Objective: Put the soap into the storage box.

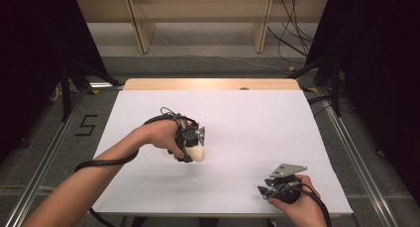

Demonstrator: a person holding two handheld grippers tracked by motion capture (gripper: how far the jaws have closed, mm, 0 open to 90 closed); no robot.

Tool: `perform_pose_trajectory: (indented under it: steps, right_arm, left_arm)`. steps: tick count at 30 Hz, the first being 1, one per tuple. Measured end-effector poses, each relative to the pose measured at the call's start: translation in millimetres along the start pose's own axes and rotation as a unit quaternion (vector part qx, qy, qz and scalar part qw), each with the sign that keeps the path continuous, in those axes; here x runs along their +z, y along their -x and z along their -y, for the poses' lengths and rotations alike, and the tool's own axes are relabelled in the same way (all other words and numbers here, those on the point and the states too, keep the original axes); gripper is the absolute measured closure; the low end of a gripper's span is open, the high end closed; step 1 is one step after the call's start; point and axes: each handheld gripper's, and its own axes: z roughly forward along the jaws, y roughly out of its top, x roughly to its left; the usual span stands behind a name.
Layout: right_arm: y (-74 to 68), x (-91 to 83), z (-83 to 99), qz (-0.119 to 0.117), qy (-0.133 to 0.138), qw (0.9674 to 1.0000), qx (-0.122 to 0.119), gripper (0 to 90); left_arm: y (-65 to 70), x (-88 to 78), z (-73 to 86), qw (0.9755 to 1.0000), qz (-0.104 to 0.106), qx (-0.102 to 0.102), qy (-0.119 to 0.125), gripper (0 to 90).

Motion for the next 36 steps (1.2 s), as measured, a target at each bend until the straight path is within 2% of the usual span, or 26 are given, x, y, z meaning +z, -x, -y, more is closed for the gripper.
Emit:
perform_pose_trajectory:
  steps: [2, 5, 7, 9, 11, 13, 17, 20, 22, 25, 36]
  right_arm:
    - [0.4, 2.2, 0.9, 0.005, 0.010, 0.9999, -0.006, 62.1]
    - [0.2, 2.4, 1.0, 0.005, 0.012, 0.9999, -0.006, 62.1]
    - [-0.4, 1.0, 0.4, 0.001, 0.005, 1.0000, 0.003, 62.1]
    - [0.1, 0.0, 0.1, 0.000, 0.000, 1.0000, 0.000, 62.1]
    - [0.0, 2.4, 1.0, 0.005, 0.011, 0.9999, -0.002, 62.1]
    - [0.2, 2.5, 1.0, 0.005, 0.011, 0.9999, -0.004, 62.1]
    - [0.1, 0.1, 0.1, 0.000, 0.000, 1.0000, 0.000, 62.1]
    - [-0.4, 1.6, 0.8, 0.002, 0.008, 1.0000, 0.004, 62.1]
    - [0.2, 0.2, 0.3, 0.001, 0.001, 1.0000, 0.001, 62.1]
    - [0.4, 0.4, 0.3, 0.001, 0.001, 1.0000, 0.001, 62.1]
    - [1.7, 1.4, 0.8, 0.000, 0.001, 1.0000, -0.004, 62.1]
  left_arm:
    - [-1.8, -0.5, 1.1, 1.0000, -0.001, -0.001, -0.001, 49.2]
    - [-4.0, -1.0, 3.0, 1.0000, -0.002, -0.004, -0.001, 49.2]
    - [-5.4, -1.2, 4.2, 1.0000, -0.004, -0.006, -0.001, 49.2]
    - [-6.3, -1.3, 4.8, 1.0000, -0.007, -0.006, 0.001, 49.3]
    - [-8.8, -2.0, 6.1, 0.9999, -0.008, -0.007, -0.001, 49.2]
    - [-9.7, -1.6, 7.4, 0.9999, -0.007, -0.012, 0.000, 49.2]
    - [-13.1, -1.8, 9.0, 0.9999, -0.009, -0.009, -0.001, 49.2]
    - [-16.2, -2.0, 11.0, 0.9999, -0.006, -0.014, -0.002, 49.2]
    - [-18.6, -1.8, 12.3, 0.9999, -0.010, -0.014, 0.000, 49.2]
    - [-23.5, -1.5, 15.6, 0.9997, -0.010, -0.022, -0.002, 49.2]
    - [-32.7, -1.0, 20.7, 0.9994, -0.018, -0.029, -0.001, 49.2]
